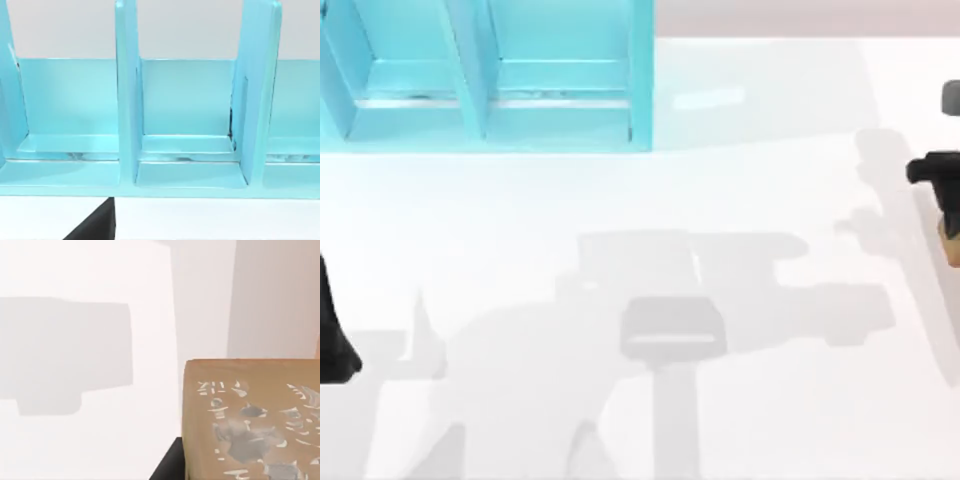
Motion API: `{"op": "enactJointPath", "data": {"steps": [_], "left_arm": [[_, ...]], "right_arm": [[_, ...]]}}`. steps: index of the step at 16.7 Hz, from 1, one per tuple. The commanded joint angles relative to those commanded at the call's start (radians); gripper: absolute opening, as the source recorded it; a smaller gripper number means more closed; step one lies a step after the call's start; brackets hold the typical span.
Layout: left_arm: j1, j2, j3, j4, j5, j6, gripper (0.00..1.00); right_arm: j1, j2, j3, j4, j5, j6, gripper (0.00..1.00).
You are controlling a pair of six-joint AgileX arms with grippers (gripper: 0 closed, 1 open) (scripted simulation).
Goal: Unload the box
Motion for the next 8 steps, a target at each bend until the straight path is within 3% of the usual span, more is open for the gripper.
{"op": "enactJointPath", "data": {"steps": [4, 8], "left_arm": [[0.000, 0.000, 0.000, 0.000, 0.000, 0.000, 1.00], [0.000, 0.000, 0.000, 0.000, 0.000, 0.000, 1.00]], "right_arm": [[0.137, 0.066, -0.029, 0.076, -0.008, 0.155, 0.00], [0.157, 0.085, -0.044, 0.108, -0.013, 0.206, 0.00]]}}
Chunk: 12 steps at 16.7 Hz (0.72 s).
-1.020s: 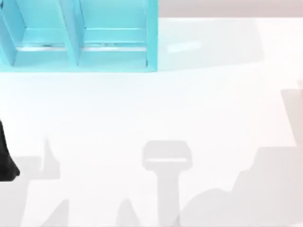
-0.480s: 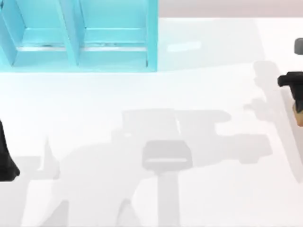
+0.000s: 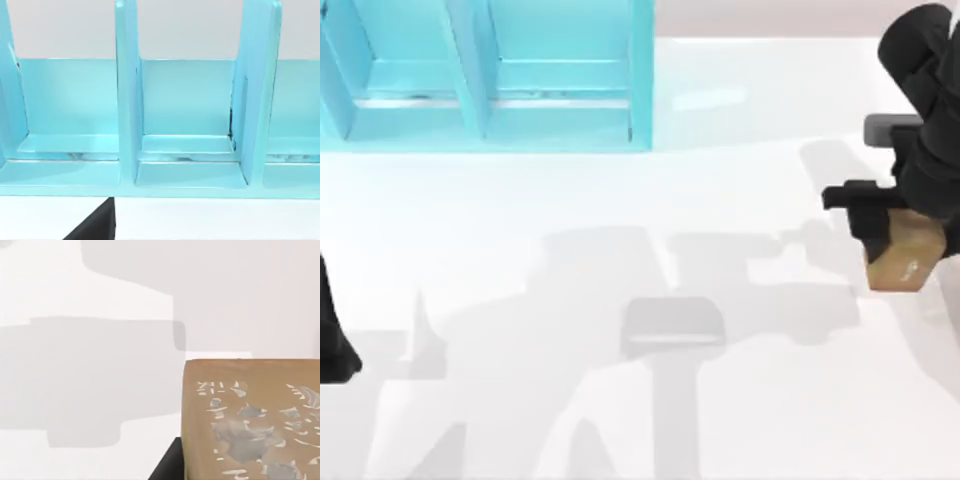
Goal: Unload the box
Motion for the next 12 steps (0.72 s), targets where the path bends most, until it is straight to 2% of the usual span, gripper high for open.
{"op": "enactJointPath", "data": {"steps": [5, 12], "left_arm": [[0.000, 0.000, 0.000, 0.000, 0.000, 0.000, 1.00], [0.000, 0.000, 0.000, 0.000, 0.000, 0.000, 1.00]], "right_arm": [[-0.004, 0.006, -0.014, 0.015, -0.002, 0.002, 0.00], [0.002, 0.058, -0.107, 0.165, 0.000, 0.003, 0.00]]}}
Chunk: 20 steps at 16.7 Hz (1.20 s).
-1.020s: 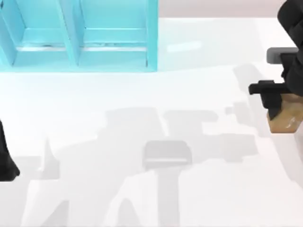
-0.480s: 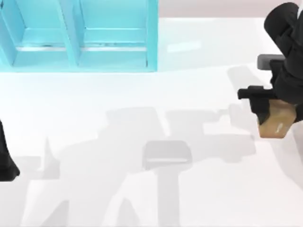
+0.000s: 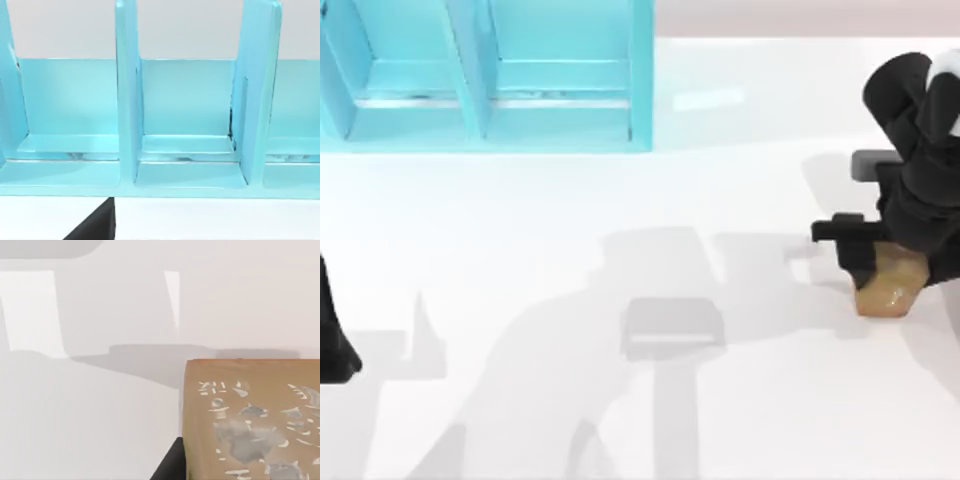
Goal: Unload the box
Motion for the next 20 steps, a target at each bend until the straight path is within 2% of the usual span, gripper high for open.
{"op": "enactJointPath", "data": {"steps": [2, 15, 20], "left_arm": [[0.000, 0.000, 0.000, 0.000, 0.000, 0.000, 1.00], [0.000, 0.000, 0.000, 0.000, 0.000, 0.000, 1.00], [0.000, 0.000, 0.000, 0.000, 0.000, 0.000, 1.00]], "right_arm": [[0.000, 0.000, 0.000, 0.000, 0.000, 0.000, 0.00], [0.000, 0.000, 0.000, 0.000, 0.000, 0.000, 0.98], [0.000, 0.000, 0.000, 0.000, 0.000, 0.000, 1.00]]}}
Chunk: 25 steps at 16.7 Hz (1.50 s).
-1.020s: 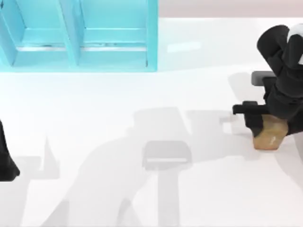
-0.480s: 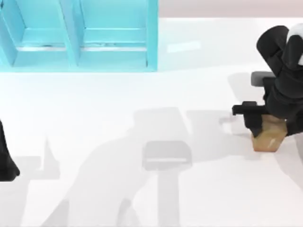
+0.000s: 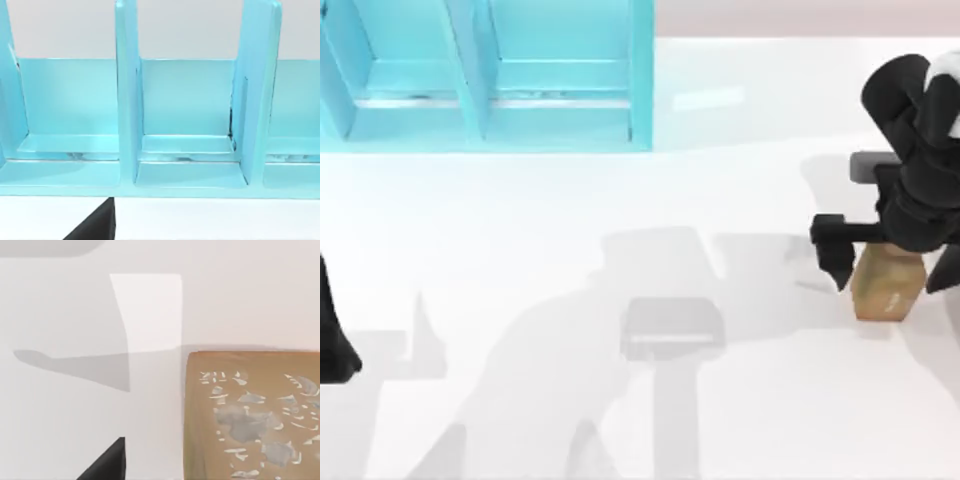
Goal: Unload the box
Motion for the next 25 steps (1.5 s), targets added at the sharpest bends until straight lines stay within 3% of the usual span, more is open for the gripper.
{"op": "enactJointPath", "data": {"steps": [6, 16, 22, 25], "left_arm": [[0.000, 0.000, 0.000, 0.000, 0.000, 0.000, 1.00], [0.000, 0.000, 0.000, 0.000, 0.000, 0.000, 1.00], [0.000, 0.000, 0.000, 0.000, 0.000, 0.000, 1.00], [0.000, 0.000, 0.000, 0.000, 0.000, 0.000, 1.00]], "right_arm": [[-0.002, -0.002, 0.013, -0.015, 0.000, 0.001, 1.00], [-0.003, -0.074, 0.199, -0.277, 0.000, -0.003, 1.00], [-0.005, -0.079, 0.213, -0.295, -0.001, -0.006, 1.00], [-0.070, -0.059, 0.262, -0.326, -0.001, -0.072, 1.00]]}}
